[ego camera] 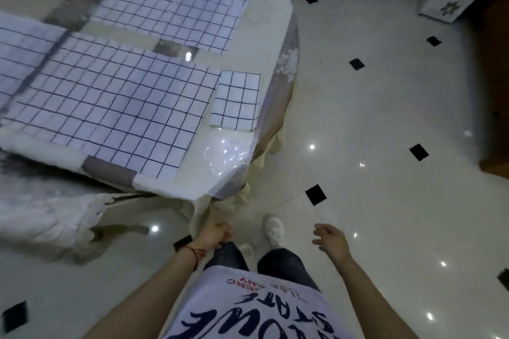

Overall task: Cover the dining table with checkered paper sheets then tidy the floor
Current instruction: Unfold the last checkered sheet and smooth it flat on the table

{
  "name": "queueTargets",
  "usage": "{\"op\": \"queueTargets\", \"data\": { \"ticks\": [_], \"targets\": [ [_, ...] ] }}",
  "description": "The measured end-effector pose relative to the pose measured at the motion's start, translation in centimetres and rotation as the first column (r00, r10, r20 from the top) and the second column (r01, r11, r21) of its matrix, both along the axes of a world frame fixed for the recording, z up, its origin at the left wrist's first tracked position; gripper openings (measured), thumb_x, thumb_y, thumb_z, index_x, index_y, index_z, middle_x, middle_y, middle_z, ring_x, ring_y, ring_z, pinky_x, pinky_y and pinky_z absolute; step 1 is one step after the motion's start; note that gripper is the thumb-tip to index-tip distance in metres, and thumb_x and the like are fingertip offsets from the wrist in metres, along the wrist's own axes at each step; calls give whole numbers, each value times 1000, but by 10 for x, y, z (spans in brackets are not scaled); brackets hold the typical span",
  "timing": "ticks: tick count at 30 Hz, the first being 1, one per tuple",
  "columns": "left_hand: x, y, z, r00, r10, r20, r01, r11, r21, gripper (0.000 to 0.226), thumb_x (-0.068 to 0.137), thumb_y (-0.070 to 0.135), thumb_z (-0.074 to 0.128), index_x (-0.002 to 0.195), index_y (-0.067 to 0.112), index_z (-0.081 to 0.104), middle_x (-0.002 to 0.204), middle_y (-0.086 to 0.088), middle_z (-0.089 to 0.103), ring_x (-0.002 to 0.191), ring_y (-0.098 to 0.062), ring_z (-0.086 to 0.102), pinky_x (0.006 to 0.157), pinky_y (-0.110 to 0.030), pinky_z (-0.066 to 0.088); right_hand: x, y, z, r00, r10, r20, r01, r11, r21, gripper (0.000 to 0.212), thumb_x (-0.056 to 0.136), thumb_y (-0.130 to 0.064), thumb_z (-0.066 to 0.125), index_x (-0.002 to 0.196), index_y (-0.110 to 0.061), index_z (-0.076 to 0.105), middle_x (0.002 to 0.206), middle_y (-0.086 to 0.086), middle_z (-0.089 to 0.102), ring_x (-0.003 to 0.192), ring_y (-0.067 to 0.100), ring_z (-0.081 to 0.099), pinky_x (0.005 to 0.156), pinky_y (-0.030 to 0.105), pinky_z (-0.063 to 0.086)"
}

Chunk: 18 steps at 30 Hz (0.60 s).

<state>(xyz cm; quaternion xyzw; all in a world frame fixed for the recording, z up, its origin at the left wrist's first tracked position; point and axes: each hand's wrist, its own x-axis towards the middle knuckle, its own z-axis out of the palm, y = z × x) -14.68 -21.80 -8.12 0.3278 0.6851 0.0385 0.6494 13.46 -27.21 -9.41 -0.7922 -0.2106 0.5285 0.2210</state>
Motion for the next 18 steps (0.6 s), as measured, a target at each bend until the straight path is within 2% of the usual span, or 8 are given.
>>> {"op": "queueTargets", "data": {
  "ticks": [4, 6, 8, 11, 13, 15, 17, 18],
  "targets": [
    [6, -1, 8, 986, 165, -9, -164, 986, 25, 26, 94, 12, 46, 70, 12, 56, 71, -2, 58, 61, -12, 50, 48, -15, 43, -1, 77, 11, 977, 214, -21, -212, 973, 91, 11, 94, -14, 50, 95, -9, 59, 99, 10, 60, 76, 22, 60, 61, 21, 43],
    [14, -3, 15, 970, 242, -6, -242, 969, 57, 24, 94, 16, 48, 72, 12, 59, 74, -2, 61, 65, -11, 53, 49, -12, 44, -2, 115, 21, 948, 317, -36, -309, 939, 148, 11, 94, -15, 50, 97, -11, 59, 102, 8, 61, 78, 22, 61, 67, 24, 46],
    [25, -2, 23, 949, 317, -5, -314, 943, 108, 25, 94, 19, 49, 73, 13, 60, 77, -3, 63, 67, -11, 56, 56, -16, 44, -4, 152, 33, 912, 407, -38, -392, 898, 201, 11, 93, -17, 50, 97, -14, 60, 104, 7, 62, 80, 21, 63, 78, 30, 47],
    [39, 7, 40, 907, 421, 6, -415, 890, 190, 24, 94, 18, 49, 75, 13, 62, 76, -3, 65, 67, -12, 59, 57, -17, 45, -7, 194, 54, 872, 489, -10, -465, 835, 295, 14, 93, -20, 51, 84, -21, 62, 92, 2, 64, 79, 19, 63, 80, 33, 47],
    [47, 17, 54, 859, 512, 9, -499, 834, 235, 29, 93, 19, 52, 69, 10, 64, 65, -3, 67, 58, -12, 62, 50, -14, 47, -9, 220, 64, 854, 521, 15, -491, 795, 357, 15, 92, -19, 52, 86, -18, 65, 85, 1, 64, 83, 22, 63, 79, 32, 47],
    [49, 26, 65, 806, 592, -26, -564, 779, 273, 34, 92, 18, 53, 61, 7, 64, 51, -2, 64, 45, -11, 61, 41, -15, 45, -14, 245, 74, 835, 548, 47, -515, 750, 416, 18, 92, -17, 52, 99, -9, 66, 88, 4, 64, 83, 20, 62, 73, 25, 49],
    [45, 33, 74, 796, 595, -108, -539, 780, 318, 36, 91, 18, 53, 59, 6, 63, 46, -2, 62, 39, -12, 58, 37, -16, 43, -21, 272, 84, 814, 573, 97, -545, 694, 470, 20, 91, -18, 52, 103, -8, 66, 92, 3, 64, 84, 17, 60, 67, 19, 46],
    [43, 37, 77, 813, 561, -157, -492, 806, 328, 37, 90, 19, 53, 57, 6, 62, 44, -2, 61, 35, -12, 56, 36, -15, 41, -26, 285, 89, 801, 583, 133, -565, 665, 489, 20, 91, -18, 52, 104, -10, 66, 94, 3, 64, 87, 15, 58, 69, 19, 43]
  ]
}}
